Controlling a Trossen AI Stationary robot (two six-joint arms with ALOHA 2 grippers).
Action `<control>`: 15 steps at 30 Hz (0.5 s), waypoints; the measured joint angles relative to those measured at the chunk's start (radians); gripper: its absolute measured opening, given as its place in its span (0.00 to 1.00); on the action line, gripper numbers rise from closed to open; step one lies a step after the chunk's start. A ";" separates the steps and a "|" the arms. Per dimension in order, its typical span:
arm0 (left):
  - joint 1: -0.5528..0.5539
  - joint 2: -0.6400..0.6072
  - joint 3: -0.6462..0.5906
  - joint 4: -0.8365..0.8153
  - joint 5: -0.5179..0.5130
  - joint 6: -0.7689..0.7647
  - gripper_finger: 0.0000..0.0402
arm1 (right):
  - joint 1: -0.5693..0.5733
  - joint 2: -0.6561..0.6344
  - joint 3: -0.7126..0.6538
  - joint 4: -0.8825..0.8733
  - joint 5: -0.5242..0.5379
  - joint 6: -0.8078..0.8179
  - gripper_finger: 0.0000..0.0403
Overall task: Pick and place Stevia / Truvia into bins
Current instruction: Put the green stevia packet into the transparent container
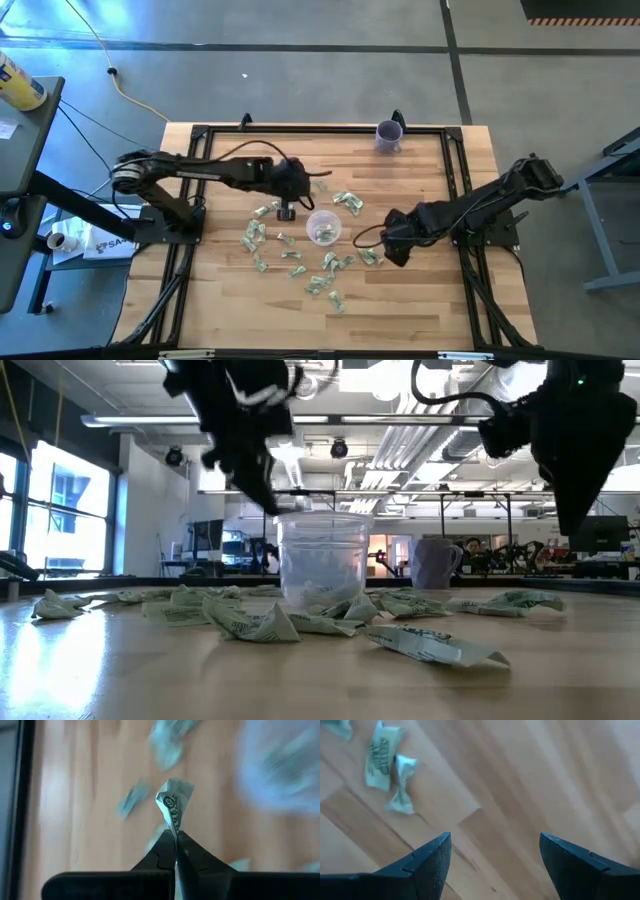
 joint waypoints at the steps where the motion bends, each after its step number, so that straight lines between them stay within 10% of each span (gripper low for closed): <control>1: -0.008 -0.014 0.004 0.021 0.069 -0.003 0.09 | 0.005 0.000 -0.019 0.041 -0.015 0.006 0.72; 7: -0.054 0.012 0.005 0.147 0.244 0.049 0.09 | 0.014 0.000 -0.108 0.345 -0.090 -0.076 0.72; 15: -0.055 0.159 0.004 0.182 0.462 0.053 0.16 | -0.008 0.000 -0.110 0.300 -0.072 0.042 0.72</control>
